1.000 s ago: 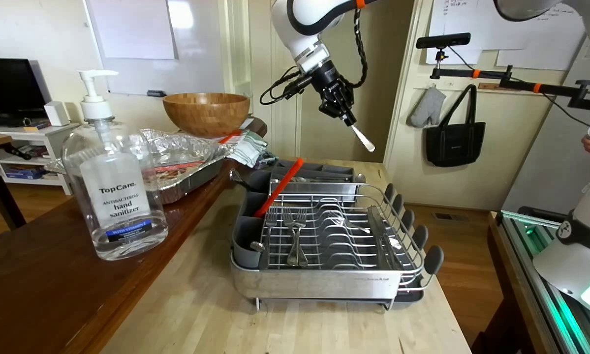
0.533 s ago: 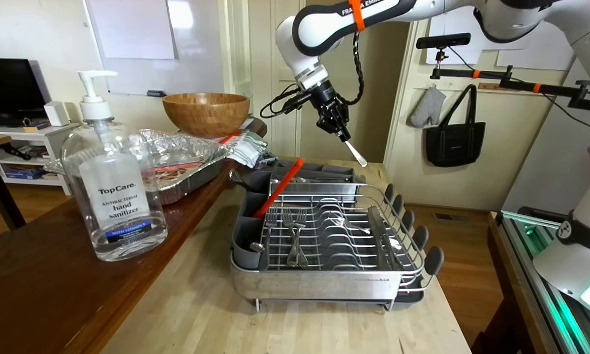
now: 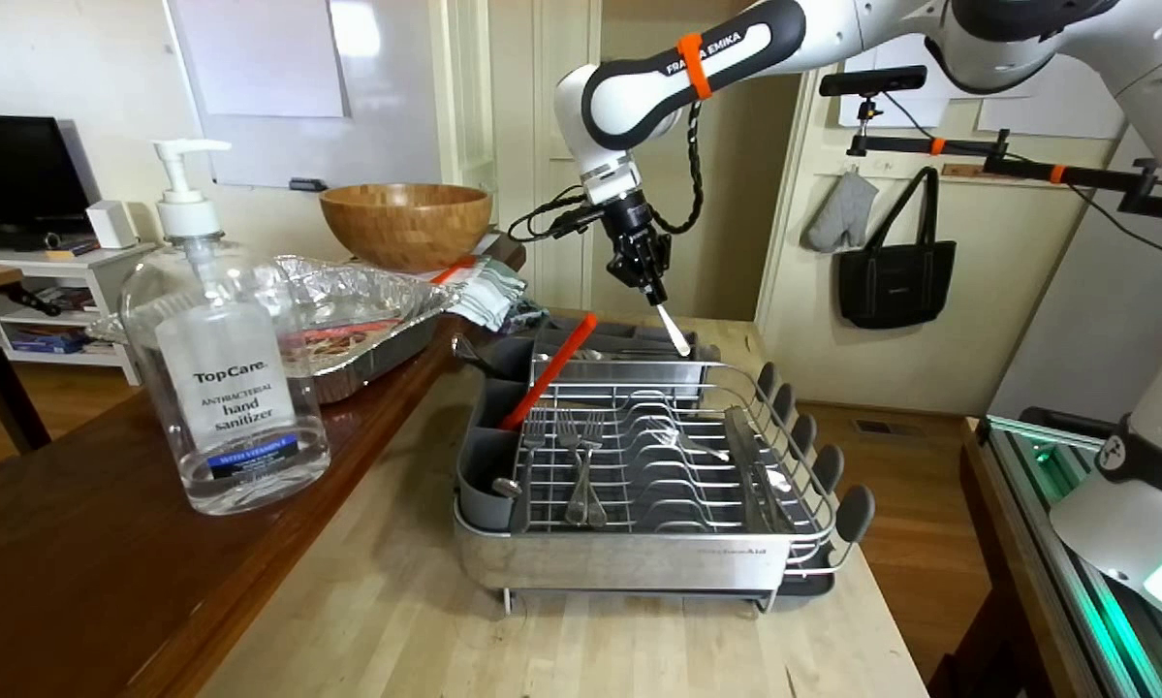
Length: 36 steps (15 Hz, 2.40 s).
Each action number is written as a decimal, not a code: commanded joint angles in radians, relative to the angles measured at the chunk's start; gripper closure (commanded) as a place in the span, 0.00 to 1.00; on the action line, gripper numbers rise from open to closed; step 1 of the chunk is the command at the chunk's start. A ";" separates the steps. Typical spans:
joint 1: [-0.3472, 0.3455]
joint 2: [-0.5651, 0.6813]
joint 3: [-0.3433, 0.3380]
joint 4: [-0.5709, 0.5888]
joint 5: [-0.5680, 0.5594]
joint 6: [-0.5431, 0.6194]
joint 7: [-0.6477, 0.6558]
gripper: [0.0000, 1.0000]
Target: Remove two forks from the drying rack and put them on the left side of the utensil holder
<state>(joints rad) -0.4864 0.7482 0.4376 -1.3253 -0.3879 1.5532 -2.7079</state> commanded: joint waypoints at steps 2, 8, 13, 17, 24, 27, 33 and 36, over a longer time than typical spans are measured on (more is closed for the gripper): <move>0.132 -0.027 -0.187 0.000 0.117 0.020 -0.040 0.89; 0.226 0.008 -0.277 0.013 0.182 0.025 -0.027 0.97; 0.301 0.045 -0.308 0.008 0.208 0.073 -0.038 0.97; 0.287 0.085 -0.246 0.036 0.138 0.062 -0.033 0.97; 0.337 0.132 -0.312 0.075 0.134 0.033 -0.037 0.97; 0.340 0.144 -0.340 0.081 0.138 0.043 -0.042 0.97; 0.358 0.032 -0.343 -0.007 0.146 0.054 -0.019 0.42; 0.374 -0.091 -0.346 -0.106 0.135 0.090 0.003 0.19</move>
<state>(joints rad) -0.1356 0.7985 0.1115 -1.2999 -0.2588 1.6141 -2.7103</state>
